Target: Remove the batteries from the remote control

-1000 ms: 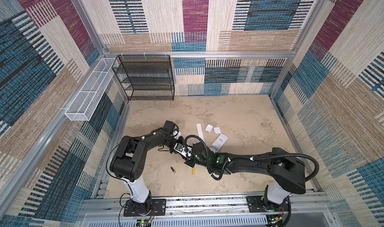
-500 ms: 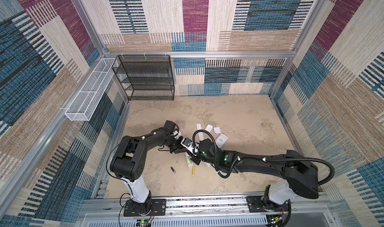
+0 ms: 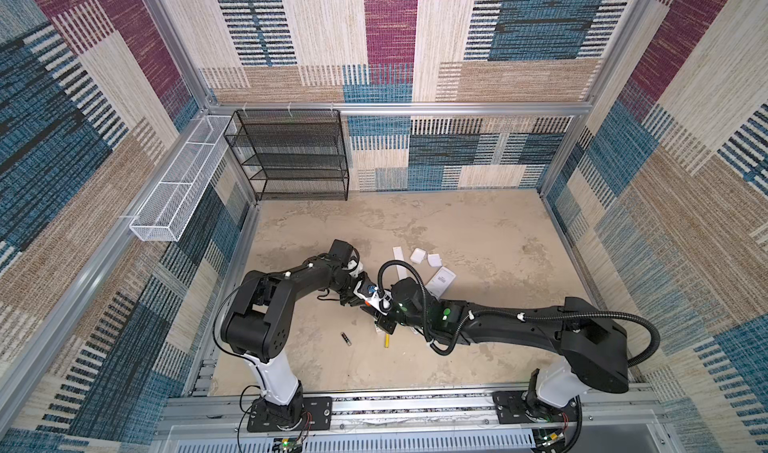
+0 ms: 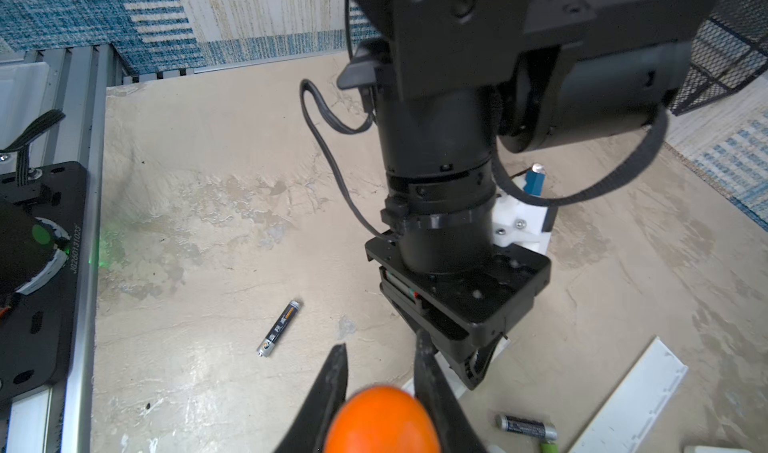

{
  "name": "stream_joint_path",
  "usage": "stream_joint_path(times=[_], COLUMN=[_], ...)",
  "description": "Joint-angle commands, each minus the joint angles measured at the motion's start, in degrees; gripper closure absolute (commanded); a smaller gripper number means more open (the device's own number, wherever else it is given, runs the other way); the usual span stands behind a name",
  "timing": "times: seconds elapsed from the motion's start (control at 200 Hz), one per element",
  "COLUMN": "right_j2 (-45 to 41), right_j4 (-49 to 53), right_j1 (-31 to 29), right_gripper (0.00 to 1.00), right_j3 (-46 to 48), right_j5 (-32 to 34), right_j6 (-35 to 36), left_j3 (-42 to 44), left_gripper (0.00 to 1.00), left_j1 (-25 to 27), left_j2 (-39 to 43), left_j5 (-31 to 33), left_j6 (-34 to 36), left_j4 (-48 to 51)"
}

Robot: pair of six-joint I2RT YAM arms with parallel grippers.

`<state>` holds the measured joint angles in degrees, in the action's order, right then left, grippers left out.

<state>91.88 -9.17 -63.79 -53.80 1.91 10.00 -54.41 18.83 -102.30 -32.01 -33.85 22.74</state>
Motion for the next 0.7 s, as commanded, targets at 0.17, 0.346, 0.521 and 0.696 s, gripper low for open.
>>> stream_joint_path(times=[0.17,0.346,0.521,0.696], right_j2=[3.49,5.07,5.07,4.76], right_j4=[-0.55,1.21,3.72,6.03], right_j1=[-0.45,-0.57,-0.62,-0.72], right_gripper=[1.00,1.00,1.00,1.00], right_j3=[-2.16,-3.49,-4.11,-5.21], right_j5=[-1.43,1.84,5.73,8.07], right_j6=[2.08,3.85,6.14,7.86], left_j3=[0.51,-0.08,-0.32,-0.34], left_gripper=[0.79,0.79,0.79,0.80], left_j1=[0.17,0.32,0.47,0.51], left_j2=[-3.23,-4.01,-4.66,-5.19], left_j5=[17.24,17.31,17.33,17.42], left_j6=[1.37,1.93,2.12,2.30], left_j4=[14.67,15.22,15.22,15.18])
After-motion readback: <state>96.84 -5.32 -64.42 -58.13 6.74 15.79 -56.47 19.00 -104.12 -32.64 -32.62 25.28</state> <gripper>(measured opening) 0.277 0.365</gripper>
